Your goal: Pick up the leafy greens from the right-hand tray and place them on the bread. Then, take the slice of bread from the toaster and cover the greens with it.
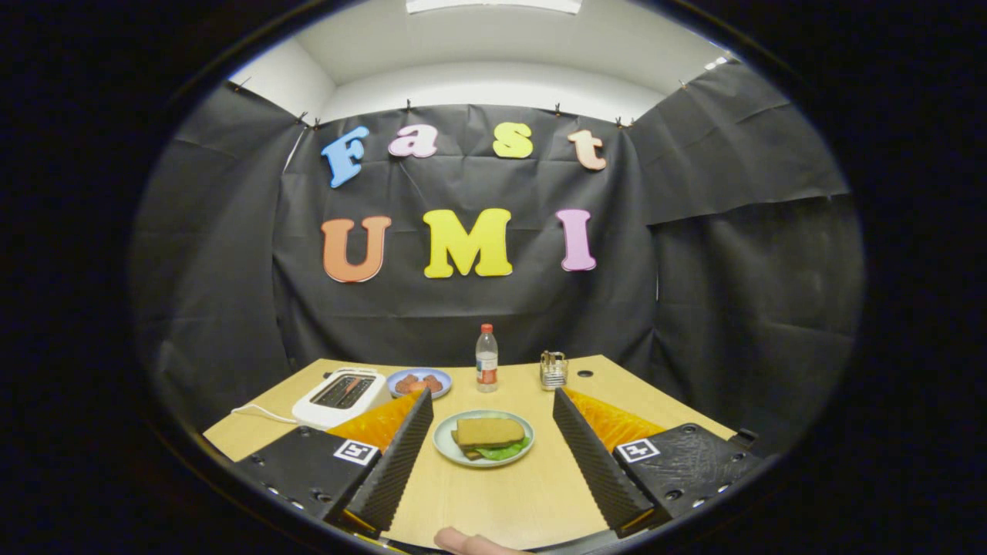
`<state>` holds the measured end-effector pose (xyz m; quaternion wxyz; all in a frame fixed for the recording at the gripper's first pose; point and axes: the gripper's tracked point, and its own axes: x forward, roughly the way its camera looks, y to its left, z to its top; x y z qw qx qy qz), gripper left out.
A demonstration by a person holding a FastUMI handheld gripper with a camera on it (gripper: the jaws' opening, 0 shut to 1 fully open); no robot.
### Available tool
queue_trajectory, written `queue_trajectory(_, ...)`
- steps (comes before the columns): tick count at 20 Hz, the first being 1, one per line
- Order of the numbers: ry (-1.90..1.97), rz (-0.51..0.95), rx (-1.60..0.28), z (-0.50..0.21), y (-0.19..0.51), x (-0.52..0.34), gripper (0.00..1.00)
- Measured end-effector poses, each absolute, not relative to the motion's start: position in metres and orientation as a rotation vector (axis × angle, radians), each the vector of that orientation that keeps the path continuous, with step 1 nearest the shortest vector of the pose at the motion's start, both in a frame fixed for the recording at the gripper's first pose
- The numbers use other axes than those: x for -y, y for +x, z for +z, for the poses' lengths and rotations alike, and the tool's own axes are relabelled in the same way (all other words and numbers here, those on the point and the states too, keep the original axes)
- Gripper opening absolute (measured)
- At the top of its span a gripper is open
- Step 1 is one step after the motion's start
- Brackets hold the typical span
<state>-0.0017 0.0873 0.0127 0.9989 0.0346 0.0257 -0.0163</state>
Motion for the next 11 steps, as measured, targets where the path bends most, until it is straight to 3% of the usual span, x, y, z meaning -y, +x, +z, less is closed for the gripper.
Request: queue_trajectory(11,0.072,-0.026,-0.043,0.016,-0.018,-0.074,0.96)
